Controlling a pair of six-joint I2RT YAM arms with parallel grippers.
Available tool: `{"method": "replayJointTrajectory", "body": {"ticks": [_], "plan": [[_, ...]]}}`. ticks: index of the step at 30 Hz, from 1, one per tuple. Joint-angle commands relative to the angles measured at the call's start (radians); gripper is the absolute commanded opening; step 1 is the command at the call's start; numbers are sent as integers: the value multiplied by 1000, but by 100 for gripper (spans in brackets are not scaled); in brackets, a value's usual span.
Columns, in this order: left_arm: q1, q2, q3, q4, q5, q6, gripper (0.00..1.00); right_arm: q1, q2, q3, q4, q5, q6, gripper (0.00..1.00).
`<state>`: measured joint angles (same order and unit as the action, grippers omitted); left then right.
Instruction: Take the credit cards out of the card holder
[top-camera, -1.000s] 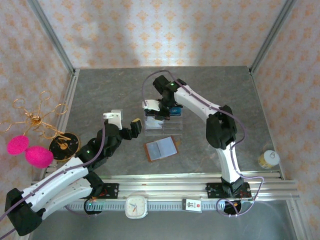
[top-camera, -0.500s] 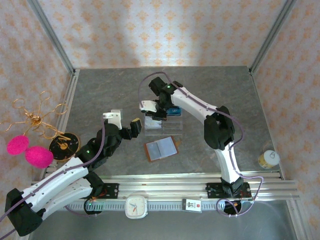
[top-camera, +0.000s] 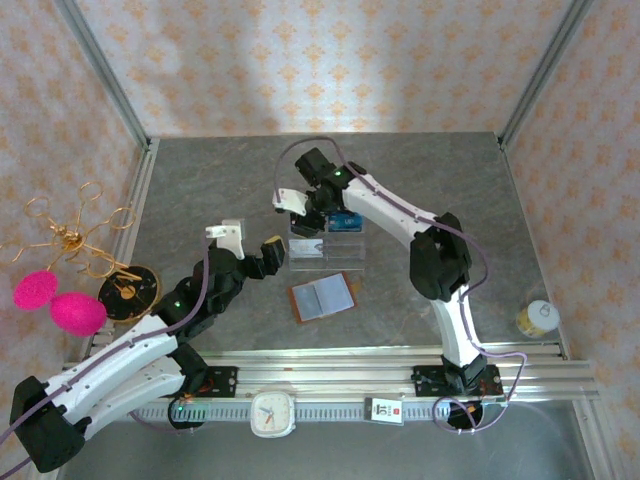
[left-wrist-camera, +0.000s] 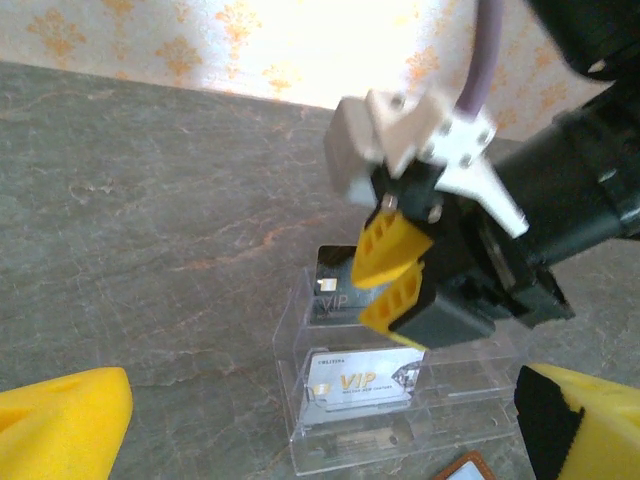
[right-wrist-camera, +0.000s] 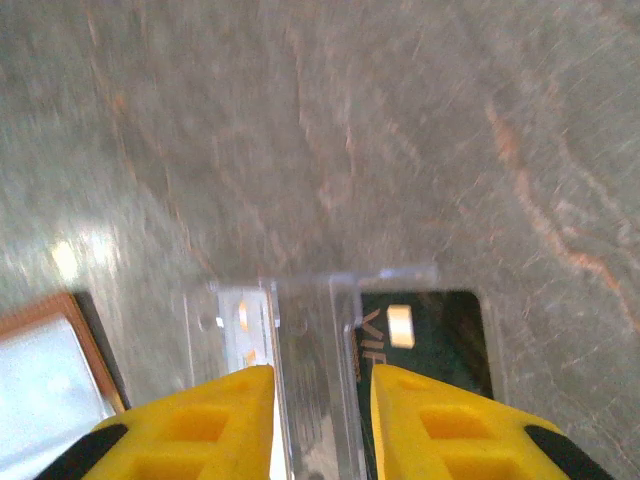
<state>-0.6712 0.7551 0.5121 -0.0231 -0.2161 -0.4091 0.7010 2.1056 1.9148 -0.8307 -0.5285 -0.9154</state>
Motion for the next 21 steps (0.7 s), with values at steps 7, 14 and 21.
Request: {"method": "replayJointTrajectory", "body": {"ticks": [7,14,21], "plan": [[10,-38,-79,63,69,-150,99,11,-333,-431,652,7,759,31],[13,-101,-180,98,146,-239,99,106,-570,-843,710,185,1030,34],[13,-195,-268,113,143,-293,96,322,-514,-967,615,342,1156,35]]}}
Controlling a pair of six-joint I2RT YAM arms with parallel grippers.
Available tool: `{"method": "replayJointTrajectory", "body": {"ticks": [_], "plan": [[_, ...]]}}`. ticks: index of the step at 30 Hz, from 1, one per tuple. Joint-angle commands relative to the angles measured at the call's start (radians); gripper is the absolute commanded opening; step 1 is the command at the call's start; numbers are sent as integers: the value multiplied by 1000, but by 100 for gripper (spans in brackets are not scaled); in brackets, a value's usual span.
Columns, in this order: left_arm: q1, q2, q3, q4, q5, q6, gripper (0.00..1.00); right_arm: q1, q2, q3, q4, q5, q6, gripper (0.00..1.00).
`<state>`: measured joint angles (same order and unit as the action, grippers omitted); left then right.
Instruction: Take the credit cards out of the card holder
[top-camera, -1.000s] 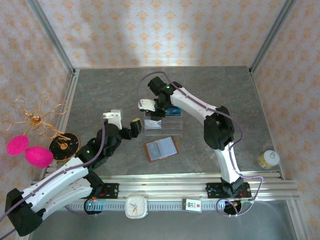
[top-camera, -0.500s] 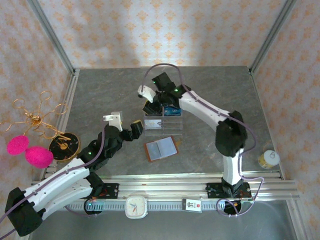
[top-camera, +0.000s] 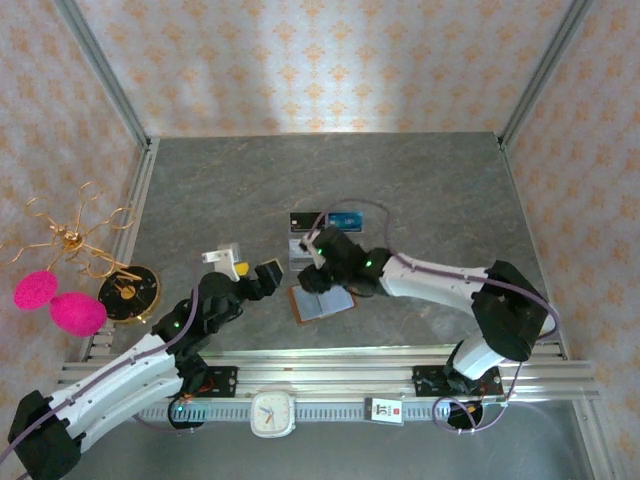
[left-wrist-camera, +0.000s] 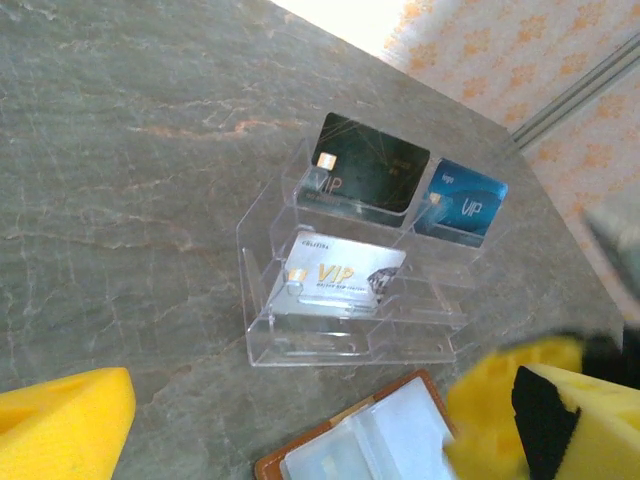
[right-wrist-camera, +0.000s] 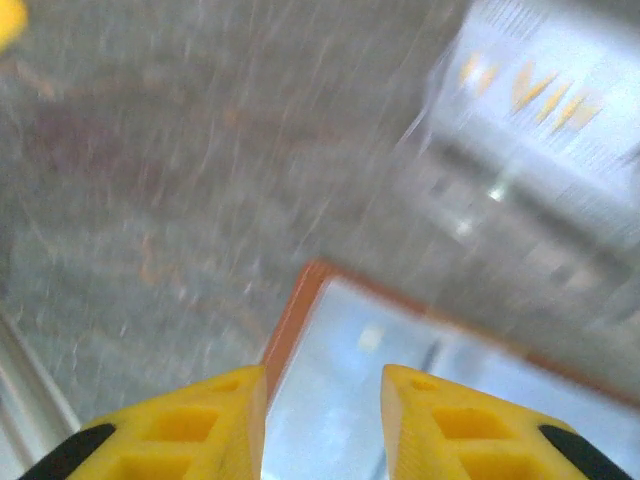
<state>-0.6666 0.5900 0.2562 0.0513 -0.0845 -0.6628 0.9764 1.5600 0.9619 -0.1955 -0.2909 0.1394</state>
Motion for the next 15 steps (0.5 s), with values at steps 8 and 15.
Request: {"method": "replayJointTrajectory", "body": {"ticks": [8,15], "plan": [[7,-39,-9,-32,15,-47,93,164,171,48,-85,256,119,36],[7,-15,-12,-18,45,-45,92,206,263,90,-144,314,111,37]]}}
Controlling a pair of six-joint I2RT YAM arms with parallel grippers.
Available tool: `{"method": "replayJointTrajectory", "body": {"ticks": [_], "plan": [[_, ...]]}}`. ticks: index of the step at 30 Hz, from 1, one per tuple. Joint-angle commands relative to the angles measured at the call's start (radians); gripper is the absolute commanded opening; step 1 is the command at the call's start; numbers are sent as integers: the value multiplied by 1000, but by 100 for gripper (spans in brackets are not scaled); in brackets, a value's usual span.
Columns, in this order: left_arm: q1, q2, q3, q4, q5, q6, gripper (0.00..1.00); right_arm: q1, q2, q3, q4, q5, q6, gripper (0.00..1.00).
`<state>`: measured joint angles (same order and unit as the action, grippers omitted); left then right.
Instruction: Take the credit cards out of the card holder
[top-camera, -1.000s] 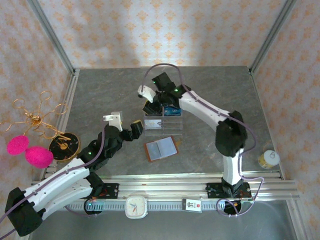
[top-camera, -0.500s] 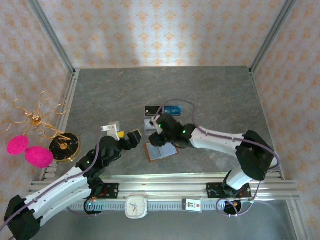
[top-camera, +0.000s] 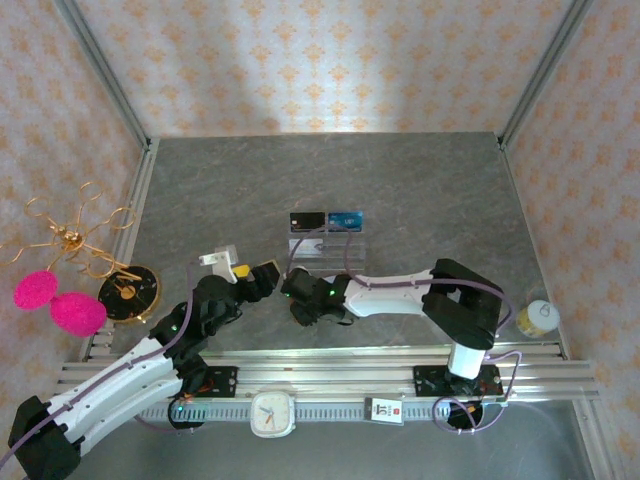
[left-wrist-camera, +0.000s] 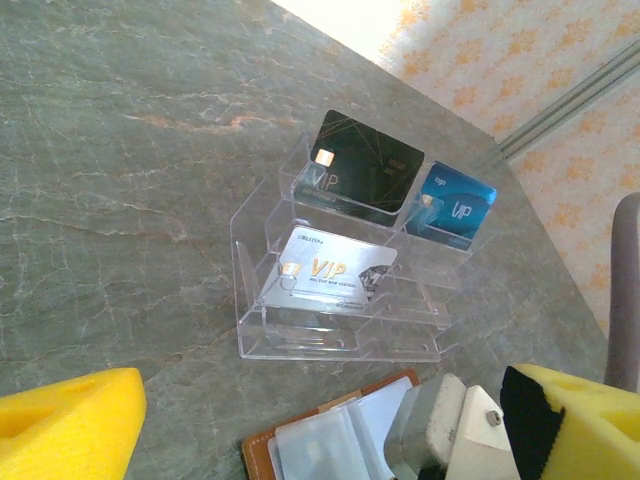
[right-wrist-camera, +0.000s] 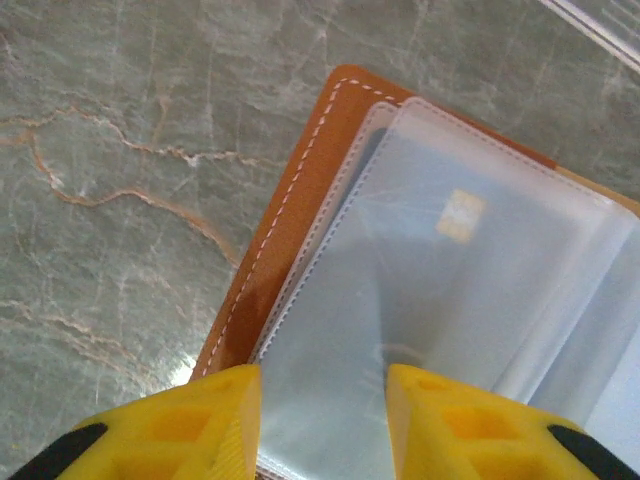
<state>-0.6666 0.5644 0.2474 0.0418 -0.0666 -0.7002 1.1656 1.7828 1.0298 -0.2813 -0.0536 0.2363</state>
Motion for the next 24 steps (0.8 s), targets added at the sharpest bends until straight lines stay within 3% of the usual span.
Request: {"method": "replayJointTrajectory", "body": {"ticks": [1,3,6,10,12,17,19,24], "plan": [[7,19,-3,-4,36,-10,91,16,53,20,-62,81,21,36],[7,37,-9,11,57,-15,88,17,60,9,-53,85,38,26],[7,79,-22,40,91,-25,84,16,44,-9,-18,86,69,1],[8,143,-45,104,149,-44,74,2,-43,-63,115,47,128,0],[5,176,-54,134,172,-54,61,-18,-93,-100,185,0,165,0],[-5,276,-55,201,227,-56,15,-45,-161,-162,285,-65,233,0],[-14,323,-47,211,241,-53,3,-47,-164,-167,285,-67,247,0],[-61,447,-29,272,266,-47,0,-46,-194,-206,326,-54,279,0]]}}
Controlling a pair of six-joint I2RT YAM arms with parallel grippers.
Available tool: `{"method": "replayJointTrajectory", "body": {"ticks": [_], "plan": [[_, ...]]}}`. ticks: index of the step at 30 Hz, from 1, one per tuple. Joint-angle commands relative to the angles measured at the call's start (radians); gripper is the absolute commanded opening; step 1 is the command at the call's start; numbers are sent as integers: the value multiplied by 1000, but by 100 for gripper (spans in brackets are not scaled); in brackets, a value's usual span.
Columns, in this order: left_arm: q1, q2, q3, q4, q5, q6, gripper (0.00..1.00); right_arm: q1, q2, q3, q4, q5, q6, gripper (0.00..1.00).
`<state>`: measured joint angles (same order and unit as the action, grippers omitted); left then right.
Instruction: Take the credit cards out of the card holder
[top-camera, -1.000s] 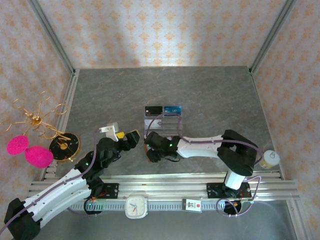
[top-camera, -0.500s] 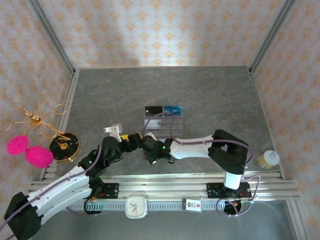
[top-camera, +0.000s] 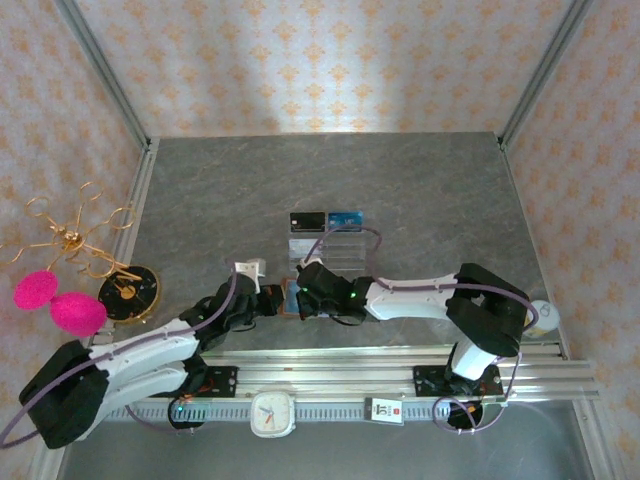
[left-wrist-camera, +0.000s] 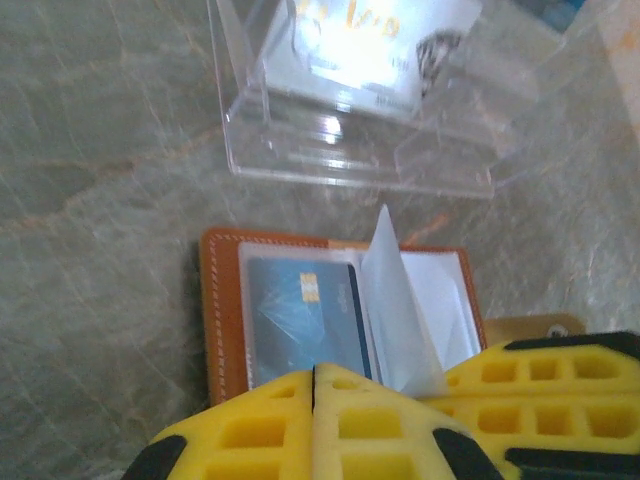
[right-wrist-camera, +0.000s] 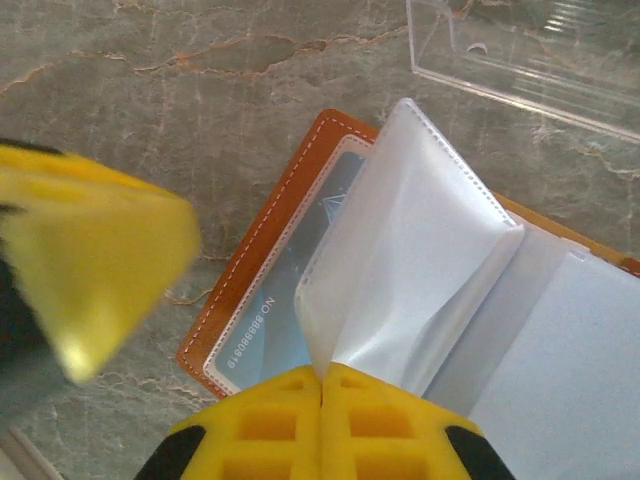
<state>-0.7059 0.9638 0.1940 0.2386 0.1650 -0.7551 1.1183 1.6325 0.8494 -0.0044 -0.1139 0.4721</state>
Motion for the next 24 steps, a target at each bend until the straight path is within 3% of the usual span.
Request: {"method": "replayJointTrajectory", "body": {"ticks": [1,3,5,11,18,21,24], "plan": [[-29,79,34,93,42,9,0,1,-56,-32,50,15,48,5],[-47,143,53,121,53,12,6,1,-91,-53,53,47,59,23],[-63,213,79,150,75,19,10,1,-156,-87,43,110,78,31],[-132,376,182,185,108,54,10,1,-347,-148,-71,294,110,29],[-167,574,277,105,171,95,0,-4,-477,-220,-97,335,169,24],[-167,519,275,87,171,88,1,-10,-474,-229,-81,297,173,24],[-167,343,225,83,88,47,14,-27,-456,-213,-71,235,154,24]]}}
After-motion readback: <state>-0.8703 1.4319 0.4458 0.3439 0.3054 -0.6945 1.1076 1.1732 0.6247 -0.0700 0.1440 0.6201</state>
